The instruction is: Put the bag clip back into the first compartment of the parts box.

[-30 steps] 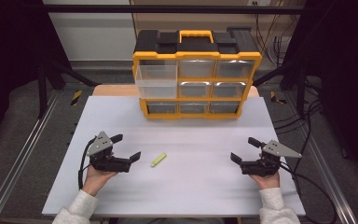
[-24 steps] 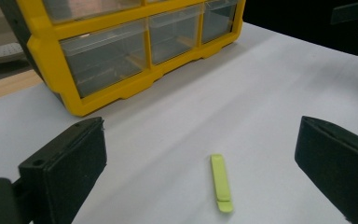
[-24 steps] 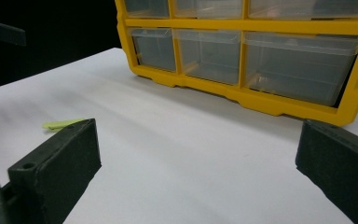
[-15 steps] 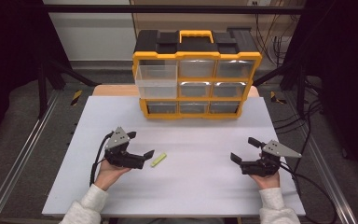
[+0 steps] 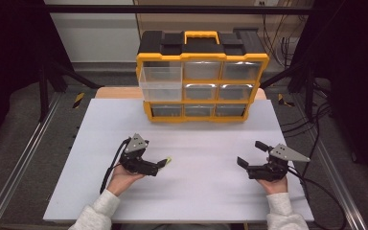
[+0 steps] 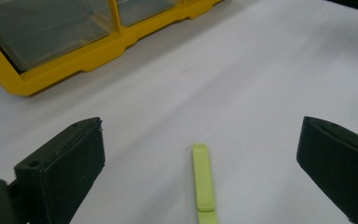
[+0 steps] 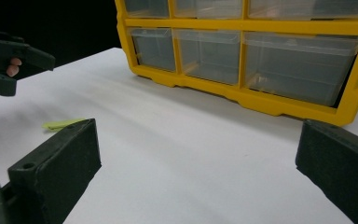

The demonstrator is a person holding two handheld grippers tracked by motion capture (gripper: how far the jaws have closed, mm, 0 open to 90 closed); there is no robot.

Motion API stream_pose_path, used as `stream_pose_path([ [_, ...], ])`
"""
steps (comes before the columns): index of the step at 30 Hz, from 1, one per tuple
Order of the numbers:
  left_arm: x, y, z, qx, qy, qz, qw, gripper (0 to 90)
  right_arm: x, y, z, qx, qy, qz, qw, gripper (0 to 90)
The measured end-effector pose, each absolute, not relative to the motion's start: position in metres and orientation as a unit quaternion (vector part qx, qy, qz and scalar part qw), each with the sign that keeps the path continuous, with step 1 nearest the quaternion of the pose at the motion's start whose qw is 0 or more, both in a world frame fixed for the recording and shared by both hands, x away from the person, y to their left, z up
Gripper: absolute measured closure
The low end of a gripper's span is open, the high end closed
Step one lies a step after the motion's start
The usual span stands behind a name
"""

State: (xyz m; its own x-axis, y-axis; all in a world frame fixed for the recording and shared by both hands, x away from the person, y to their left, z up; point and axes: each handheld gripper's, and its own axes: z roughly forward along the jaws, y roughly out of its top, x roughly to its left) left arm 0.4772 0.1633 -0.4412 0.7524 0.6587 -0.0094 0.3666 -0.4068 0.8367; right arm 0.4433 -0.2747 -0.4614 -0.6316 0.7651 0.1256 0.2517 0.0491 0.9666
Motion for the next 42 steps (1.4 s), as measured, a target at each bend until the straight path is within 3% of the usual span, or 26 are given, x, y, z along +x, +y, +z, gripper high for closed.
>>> stream_pose_path([
  [15, 0.487, 0.150, -0.467, 0.846, 0.341, 0.148, 0.381, 7.7, 0.444, -0.274, -0.462, 0.369, 0.690, 0.583, 0.220, 0.5],
  [20, 0.487, 0.147, -0.470, 0.849, 0.344, 0.142, 0.374, 14.7, 0.444, -0.275, -0.462, 0.370, 0.690, 0.583, 0.220, 0.5],
  [32, 0.486, 0.143, -0.476, 0.855, 0.345, 0.126, 0.367, 43.6, 0.444, -0.275, -0.462, 0.372, 0.691, 0.581, 0.217, 0.4],
  [42, 0.486, 0.139, -0.479, 0.861, 0.347, 0.121, 0.352, 58.7, 0.444, -0.274, -0.462, 0.372, 0.692, 0.580, 0.217, 0.5],
])
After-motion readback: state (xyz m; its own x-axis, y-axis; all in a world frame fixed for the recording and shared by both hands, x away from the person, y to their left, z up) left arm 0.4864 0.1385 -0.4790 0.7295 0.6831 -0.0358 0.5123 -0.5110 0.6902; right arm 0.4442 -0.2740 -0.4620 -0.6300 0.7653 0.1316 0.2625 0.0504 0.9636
